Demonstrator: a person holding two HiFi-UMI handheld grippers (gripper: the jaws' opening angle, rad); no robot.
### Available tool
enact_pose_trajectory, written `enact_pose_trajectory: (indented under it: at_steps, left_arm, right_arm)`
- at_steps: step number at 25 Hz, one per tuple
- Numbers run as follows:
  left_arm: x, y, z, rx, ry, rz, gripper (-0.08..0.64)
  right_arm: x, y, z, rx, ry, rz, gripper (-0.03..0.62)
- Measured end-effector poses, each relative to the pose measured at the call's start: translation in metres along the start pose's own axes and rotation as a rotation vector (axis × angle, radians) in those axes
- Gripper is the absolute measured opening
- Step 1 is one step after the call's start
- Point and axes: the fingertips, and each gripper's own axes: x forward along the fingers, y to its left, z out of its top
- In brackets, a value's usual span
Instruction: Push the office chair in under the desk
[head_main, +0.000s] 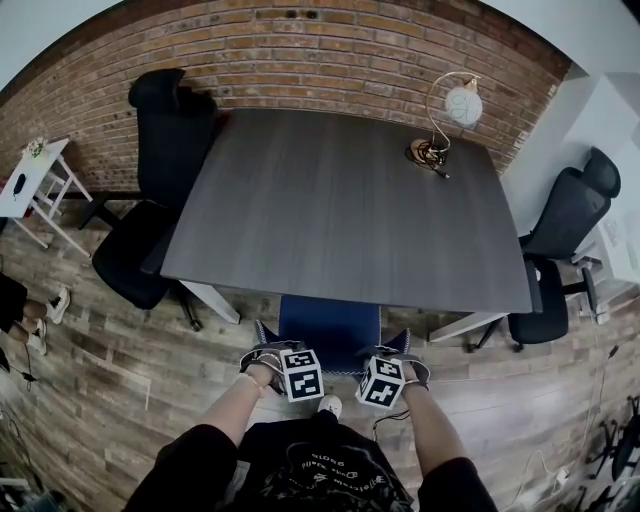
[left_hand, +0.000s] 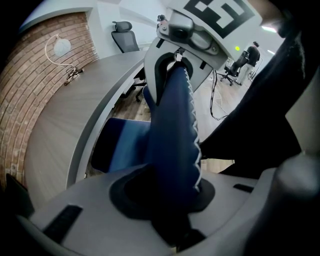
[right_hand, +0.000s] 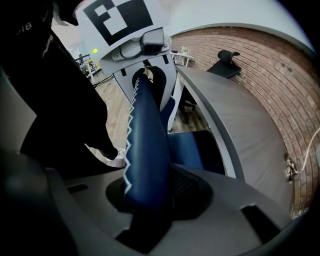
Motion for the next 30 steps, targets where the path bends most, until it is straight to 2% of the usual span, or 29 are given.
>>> enact_pose_trajectory:
  at_steps: [30]
  left_arm:
    - [0.007,0.050,0.019,-0.050,0.003,0.032,0.101]
  right_arm:
    - [0.003,-0.056,-0.011,-0.041,-0.010,-0.007,0.105]
